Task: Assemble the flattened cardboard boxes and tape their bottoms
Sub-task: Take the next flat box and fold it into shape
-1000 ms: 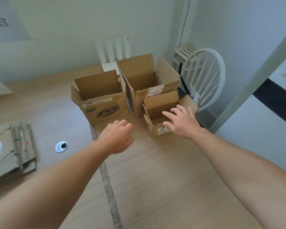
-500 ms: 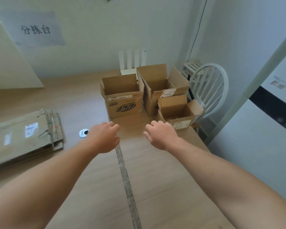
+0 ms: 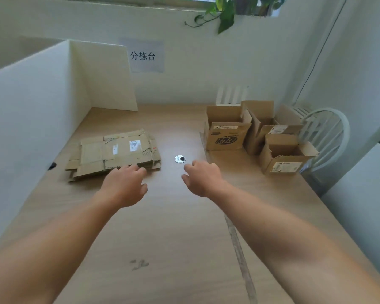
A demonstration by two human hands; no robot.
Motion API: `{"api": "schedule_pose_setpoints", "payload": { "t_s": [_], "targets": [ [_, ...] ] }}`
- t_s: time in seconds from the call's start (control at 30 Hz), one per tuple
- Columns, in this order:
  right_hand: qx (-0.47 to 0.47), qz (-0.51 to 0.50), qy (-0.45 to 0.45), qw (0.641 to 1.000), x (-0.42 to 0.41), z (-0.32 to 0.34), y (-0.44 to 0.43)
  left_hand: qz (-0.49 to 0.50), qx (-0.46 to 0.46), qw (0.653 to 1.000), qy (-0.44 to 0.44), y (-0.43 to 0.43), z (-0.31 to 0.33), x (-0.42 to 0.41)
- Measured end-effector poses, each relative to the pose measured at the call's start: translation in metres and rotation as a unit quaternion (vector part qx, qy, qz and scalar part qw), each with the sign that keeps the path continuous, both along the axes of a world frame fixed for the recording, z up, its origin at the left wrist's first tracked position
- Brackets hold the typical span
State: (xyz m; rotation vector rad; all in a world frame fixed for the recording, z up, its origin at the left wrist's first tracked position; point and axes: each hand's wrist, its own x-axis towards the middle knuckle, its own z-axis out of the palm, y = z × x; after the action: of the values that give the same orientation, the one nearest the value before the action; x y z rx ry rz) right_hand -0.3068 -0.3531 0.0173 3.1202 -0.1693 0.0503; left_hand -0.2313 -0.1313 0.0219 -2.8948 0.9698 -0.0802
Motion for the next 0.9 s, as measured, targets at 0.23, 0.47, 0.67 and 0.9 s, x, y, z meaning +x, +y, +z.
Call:
{"api": "schedule_pose_setpoints", "payload": {
  "t_s": [0.23,0.47,0.67,0.9],
  "targets": [
    [-0.016,0.051,0.008,0.999,0.021,0.003,0.091,0.057,0.009,0.998,-0.001,0.100,0.001,0.002],
    [-0.037,0.094,0.031,0.994,0.069,-0.010,0.126,0.090,0.028,0.995,0.017,0.142,-0.011,0.031],
    [-0.022,0.100,0.054,0.993,0.127,-0.035,0.122,0.114,0.027,0.993,0.033,0.152,-0.022,0.080],
    [-0.012,0.082,0.089,0.993,0.207,-0.060,0.119,0.137,0.015,0.988,0.077,0.153,-0.039,0.161]
  ]
}}
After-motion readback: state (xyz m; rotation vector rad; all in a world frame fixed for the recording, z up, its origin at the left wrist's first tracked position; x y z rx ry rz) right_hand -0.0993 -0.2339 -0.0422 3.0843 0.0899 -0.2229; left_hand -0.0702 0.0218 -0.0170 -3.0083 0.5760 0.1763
